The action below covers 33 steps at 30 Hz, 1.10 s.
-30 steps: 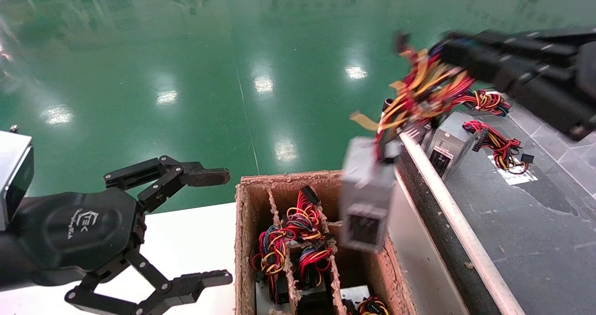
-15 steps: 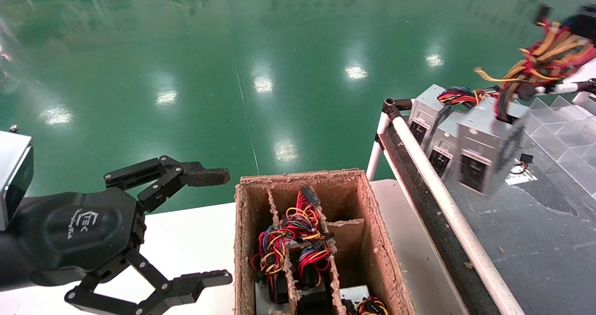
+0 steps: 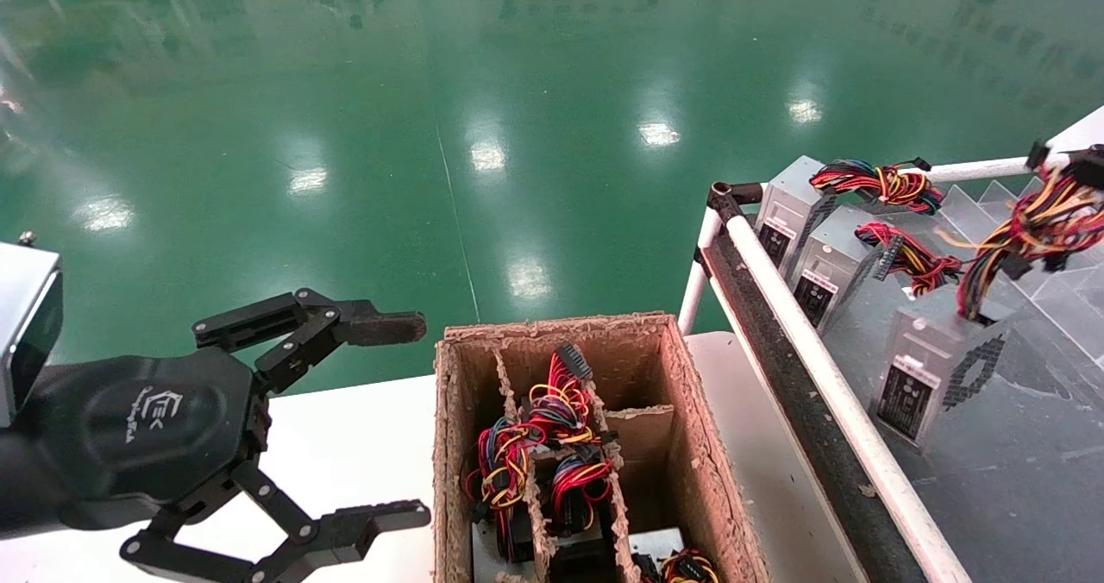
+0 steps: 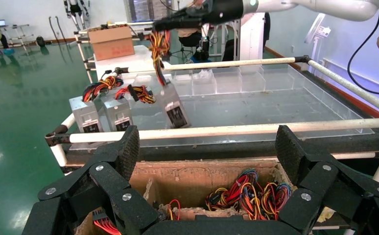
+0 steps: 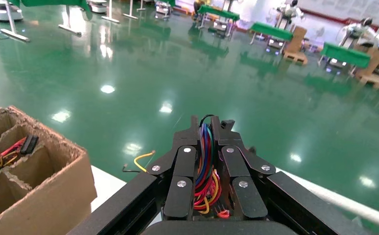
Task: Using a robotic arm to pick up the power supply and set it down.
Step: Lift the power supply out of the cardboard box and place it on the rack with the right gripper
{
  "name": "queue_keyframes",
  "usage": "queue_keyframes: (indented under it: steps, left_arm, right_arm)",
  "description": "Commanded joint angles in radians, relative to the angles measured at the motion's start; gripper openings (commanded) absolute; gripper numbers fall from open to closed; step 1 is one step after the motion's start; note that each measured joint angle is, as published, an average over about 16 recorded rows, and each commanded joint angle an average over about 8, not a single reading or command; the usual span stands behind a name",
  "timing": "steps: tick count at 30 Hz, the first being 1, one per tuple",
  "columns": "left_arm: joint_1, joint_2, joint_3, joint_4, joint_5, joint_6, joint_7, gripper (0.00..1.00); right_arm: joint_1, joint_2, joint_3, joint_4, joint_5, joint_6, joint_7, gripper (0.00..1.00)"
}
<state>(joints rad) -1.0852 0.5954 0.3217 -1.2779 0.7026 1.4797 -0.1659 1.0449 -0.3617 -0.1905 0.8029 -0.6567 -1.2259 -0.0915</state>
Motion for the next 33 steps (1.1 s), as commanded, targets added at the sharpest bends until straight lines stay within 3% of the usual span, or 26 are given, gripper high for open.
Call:
queue_keyframes:
  steps: [1, 8, 24, 33]
  left_arm:
    - [0.0, 0.0, 0.0, 0.0, 0.0, 0.0, 0.0, 1.0]
    - [0.0, 0.0, 0.0, 0.0, 0.0, 0.0, 0.0, 1.0]
    - [0.0, 0.0, 0.001, 0.0, -0.001, 0.0, 0.0, 1.0]
    - [0.0, 0.0, 0.001, 0.0, -0.001, 0.0, 0.001, 1.0]
  right_arm:
    - [-0.007, -0.013, -0.006, -0.008, -0.006, 0.011, -0.003, 0.0]
    - [0.046, -0.048, -0.034, -0.043, -0.047, 0.017, 0.001, 0.0]
    - [0.135, -0.045, -0.064, -0.19, -0.084, -0.079, 0.015, 0.0]
    - [0.211, -0.022, -0.077, -0.275, -0.144, -0.04, -0.009, 0.0]
